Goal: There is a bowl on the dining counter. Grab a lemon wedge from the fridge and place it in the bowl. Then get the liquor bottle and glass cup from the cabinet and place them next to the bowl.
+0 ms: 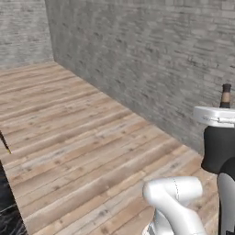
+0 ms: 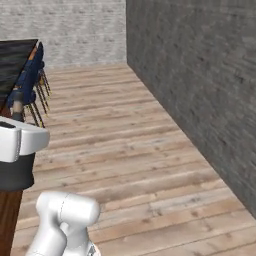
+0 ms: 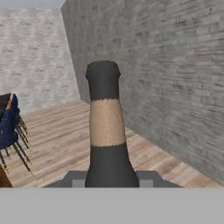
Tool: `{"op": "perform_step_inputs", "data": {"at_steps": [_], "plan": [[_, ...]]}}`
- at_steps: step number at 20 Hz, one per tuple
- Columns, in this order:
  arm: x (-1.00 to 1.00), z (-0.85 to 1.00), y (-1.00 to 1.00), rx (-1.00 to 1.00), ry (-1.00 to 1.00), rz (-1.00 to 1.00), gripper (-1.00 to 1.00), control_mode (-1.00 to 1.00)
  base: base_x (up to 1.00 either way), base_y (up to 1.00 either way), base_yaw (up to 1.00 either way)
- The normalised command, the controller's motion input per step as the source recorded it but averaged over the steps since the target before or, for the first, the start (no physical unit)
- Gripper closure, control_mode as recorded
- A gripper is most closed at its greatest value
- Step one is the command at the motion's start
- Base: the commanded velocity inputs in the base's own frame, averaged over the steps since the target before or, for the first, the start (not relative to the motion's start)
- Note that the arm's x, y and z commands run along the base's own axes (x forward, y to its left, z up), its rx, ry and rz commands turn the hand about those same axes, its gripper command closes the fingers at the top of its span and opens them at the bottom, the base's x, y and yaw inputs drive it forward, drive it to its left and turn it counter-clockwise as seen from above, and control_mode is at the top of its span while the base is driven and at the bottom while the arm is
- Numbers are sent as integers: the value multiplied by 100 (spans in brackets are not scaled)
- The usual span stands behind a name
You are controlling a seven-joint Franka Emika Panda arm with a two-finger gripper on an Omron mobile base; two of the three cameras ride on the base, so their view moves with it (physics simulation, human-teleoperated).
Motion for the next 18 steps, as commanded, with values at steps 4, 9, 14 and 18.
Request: {"op": "perform_step_inputs", "data": {"at_steps": [4,9,14,18], "plan": [[0,0,0,0,0,0,100,100,100,-14,58],[0,0,0,0,0,0,100,100,100,-17,55],[0,0,0,0,0,0,100,100,100,-51,47],[0,0,0,0,0,0,100,100,95,-87,22]]}}
